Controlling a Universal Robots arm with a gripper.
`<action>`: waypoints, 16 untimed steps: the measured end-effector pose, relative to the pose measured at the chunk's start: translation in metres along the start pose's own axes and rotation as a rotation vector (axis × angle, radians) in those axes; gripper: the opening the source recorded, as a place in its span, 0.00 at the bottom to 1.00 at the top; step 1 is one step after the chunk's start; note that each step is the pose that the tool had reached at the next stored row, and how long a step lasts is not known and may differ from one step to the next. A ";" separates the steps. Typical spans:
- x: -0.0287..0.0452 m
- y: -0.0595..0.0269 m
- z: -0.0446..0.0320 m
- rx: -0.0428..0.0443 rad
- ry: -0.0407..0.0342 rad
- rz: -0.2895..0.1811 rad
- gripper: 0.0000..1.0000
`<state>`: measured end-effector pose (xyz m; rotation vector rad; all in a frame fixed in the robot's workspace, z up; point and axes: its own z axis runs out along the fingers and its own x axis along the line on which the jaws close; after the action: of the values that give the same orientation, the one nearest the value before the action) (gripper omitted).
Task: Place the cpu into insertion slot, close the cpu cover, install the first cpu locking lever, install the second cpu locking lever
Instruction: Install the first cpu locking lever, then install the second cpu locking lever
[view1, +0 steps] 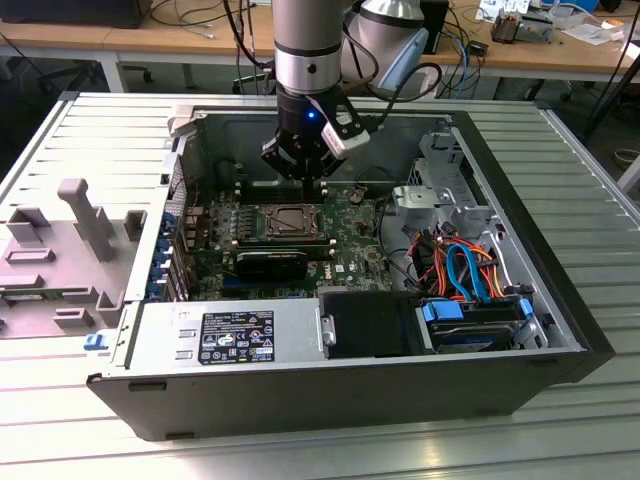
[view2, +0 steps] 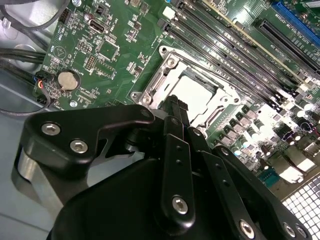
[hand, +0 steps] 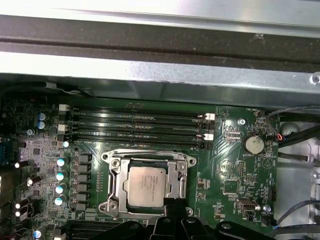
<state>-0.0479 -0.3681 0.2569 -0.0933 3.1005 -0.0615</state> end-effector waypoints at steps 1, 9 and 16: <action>0.0000 0.0000 0.0000 0.0000 -0.0001 0.000 0.11; 0.0000 -0.0002 0.0000 -0.0001 0.0000 0.000 0.11; 0.0009 -0.0154 0.0006 -0.0032 -0.0002 0.000 0.11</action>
<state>-0.0479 -0.3836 0.2569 -0.0932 3.1006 -0.0565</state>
